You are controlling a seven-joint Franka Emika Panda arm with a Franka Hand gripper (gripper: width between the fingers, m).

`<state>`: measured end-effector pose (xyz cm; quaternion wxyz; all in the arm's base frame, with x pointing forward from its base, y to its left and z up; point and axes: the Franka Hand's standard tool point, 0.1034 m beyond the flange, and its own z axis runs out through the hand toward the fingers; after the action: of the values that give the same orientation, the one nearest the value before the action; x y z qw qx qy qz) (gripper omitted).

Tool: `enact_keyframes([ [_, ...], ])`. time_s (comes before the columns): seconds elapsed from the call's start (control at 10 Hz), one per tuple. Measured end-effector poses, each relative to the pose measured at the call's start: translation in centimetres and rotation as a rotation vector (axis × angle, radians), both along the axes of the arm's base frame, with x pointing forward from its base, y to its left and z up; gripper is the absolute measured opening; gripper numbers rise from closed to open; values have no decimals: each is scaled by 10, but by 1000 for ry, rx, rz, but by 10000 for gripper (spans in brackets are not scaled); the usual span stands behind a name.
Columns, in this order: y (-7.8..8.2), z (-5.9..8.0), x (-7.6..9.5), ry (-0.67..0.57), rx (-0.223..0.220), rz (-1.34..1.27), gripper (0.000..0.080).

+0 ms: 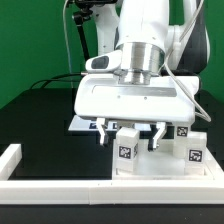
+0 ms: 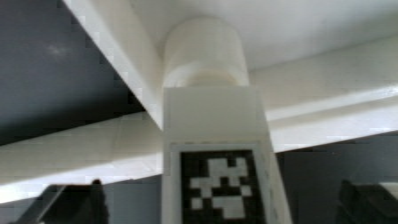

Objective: Assemble square table

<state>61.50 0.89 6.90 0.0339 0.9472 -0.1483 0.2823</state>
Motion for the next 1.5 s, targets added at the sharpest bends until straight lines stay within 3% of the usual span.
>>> enact_keyframes([
  [0.1, -8, 5, -3, 60, 18, -10, 649],
  [0.3, -7, 23, -2, 160, 82, -33, 649],
  [0.6, -16, 30, 3, 405, 178, -54, 649],
  [0.8, -19, 26, 3, 558, 225, -65, 649],
  [1.0, -23, 20, 12, 570, 231, -88, 649],
  [1.3, -22, 19, 11, 571, 231, -89, 649],
  [1.5, -22, 19, 11, 570, 239, -118, 376],
])
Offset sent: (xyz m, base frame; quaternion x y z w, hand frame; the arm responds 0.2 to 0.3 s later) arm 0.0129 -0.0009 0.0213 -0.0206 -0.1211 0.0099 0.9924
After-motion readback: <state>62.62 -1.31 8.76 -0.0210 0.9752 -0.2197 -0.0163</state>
